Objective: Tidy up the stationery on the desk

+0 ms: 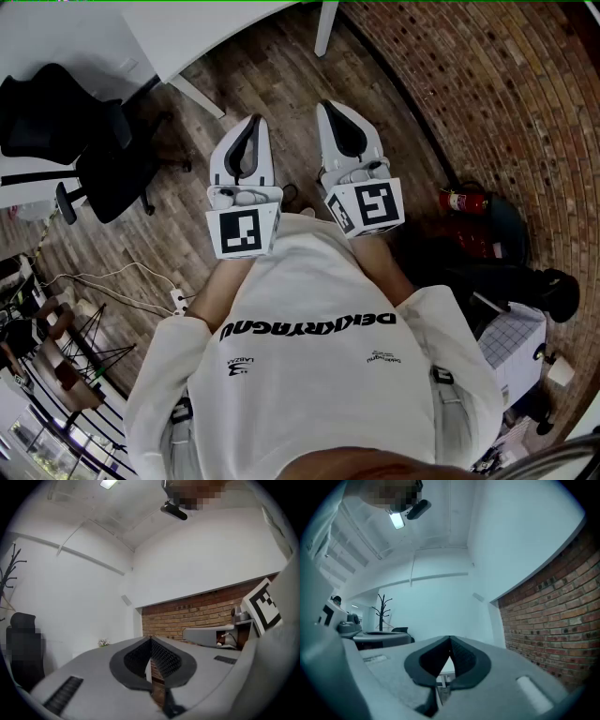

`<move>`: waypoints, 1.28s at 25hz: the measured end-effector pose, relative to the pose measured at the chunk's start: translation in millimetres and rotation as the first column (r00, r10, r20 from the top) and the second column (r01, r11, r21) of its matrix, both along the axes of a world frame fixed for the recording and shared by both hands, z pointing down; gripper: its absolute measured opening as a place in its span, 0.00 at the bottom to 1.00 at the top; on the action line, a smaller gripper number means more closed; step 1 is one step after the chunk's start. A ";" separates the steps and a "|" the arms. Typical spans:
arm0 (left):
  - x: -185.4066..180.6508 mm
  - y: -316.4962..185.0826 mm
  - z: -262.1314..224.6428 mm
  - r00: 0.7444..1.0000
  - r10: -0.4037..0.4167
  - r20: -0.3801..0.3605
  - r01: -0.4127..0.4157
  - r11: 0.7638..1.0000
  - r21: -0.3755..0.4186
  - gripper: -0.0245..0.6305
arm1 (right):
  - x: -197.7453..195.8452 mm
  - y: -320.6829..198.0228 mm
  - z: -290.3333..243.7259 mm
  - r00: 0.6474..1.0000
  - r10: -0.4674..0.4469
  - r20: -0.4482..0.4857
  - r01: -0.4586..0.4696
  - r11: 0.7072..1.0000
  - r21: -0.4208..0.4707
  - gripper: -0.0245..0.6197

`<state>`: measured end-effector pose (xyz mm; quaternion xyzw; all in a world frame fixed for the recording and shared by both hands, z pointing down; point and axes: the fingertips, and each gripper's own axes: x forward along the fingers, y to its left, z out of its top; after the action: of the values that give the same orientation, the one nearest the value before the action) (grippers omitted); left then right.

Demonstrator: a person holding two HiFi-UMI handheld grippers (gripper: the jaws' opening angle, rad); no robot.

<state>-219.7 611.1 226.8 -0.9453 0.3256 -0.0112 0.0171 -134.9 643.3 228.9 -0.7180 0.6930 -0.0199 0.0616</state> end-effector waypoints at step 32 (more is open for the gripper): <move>88.1 -235.0 45.0 1.000 0.017 0.003 -0.016 0.996 -0.083 0.04 | 84.2 -231.6 22.0 1.000 0.016 0.014 -0.015 0.998 -0.069 0.04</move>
<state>-131.7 376.1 271.8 -0.9478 0.3169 -0.0265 -0.0216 -50.7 411.7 250.9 -0.7249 0.6859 -0.0483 0.0419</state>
